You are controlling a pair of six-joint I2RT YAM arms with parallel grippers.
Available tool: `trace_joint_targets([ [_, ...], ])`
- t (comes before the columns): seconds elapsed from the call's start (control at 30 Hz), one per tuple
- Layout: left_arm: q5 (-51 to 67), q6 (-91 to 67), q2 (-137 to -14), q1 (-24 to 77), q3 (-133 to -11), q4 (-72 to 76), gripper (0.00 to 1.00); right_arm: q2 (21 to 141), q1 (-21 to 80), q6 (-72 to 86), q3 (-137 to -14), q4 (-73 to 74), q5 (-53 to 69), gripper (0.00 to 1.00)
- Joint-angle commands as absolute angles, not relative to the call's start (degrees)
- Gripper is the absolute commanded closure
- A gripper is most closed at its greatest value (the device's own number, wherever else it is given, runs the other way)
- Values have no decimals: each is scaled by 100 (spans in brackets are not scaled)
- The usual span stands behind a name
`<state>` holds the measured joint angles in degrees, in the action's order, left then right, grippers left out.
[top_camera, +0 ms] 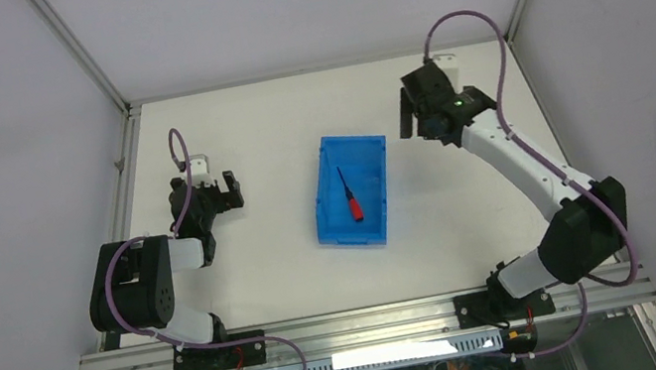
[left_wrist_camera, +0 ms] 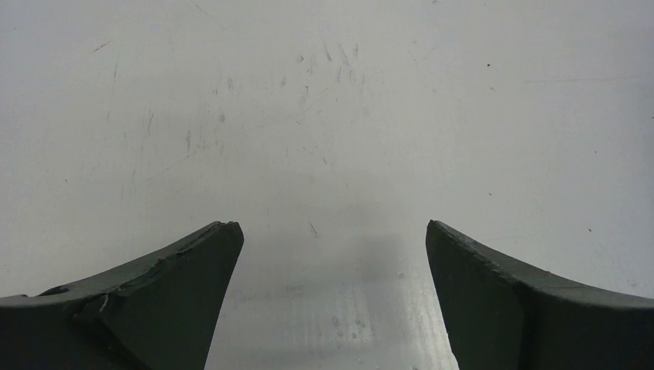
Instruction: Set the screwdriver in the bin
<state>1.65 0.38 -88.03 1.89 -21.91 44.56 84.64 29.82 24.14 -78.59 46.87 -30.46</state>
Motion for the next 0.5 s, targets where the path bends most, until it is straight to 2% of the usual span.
trace_joint_targets([
  [0.0, 204, -70, -8633, 217, -2188, 4614, 1, 7624, 1946, 1972, -7481, 4729, -2569, 1],
  [0.17, 203, -70, -8637, 220, -2188, 4614, 1, 7380, 1272, 1743, -7148, 4676, -2370, 1],
  [0.47, 200, -70, -8639, 220, -2188, 4614, 1, 6838, 1186, 1862, -6430, 4036, -1768, 1],
])
